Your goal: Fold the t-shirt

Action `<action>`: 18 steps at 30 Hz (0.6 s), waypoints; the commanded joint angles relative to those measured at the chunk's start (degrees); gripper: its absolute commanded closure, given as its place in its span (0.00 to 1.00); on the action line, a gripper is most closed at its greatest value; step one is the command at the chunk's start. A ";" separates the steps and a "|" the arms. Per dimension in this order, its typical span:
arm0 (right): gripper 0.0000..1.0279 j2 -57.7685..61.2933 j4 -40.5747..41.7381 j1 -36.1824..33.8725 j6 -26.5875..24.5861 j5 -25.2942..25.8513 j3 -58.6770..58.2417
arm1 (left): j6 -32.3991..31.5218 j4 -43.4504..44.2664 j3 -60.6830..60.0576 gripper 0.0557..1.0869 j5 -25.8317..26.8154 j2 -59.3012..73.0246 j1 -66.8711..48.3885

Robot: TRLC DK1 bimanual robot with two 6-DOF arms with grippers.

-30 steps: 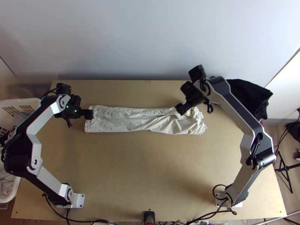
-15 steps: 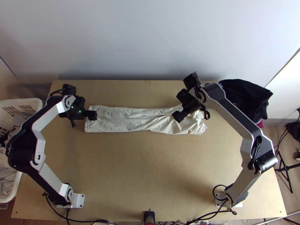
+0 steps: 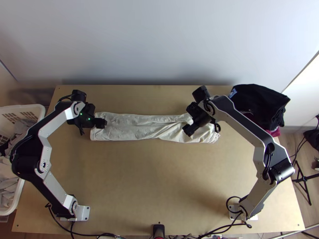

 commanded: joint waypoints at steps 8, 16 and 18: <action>0.04 1.64 6.42 -0.88 0.07 0.02 -8.75 | -0.58 -2.79 1.30 0.84 5.23 -0.81 -0.88; 0.04 2.70 8.71 -1.14 0.42 0.02 -10.86 | -0.84 -3.75 5.25 0.97 6.11 -3.09 -0.97; 0.04 2.70 8.88 -1.06 0.59 0.02 -10.77 | -1.11 -4.11 6.39 0.97 6.72 -3.27 -0.97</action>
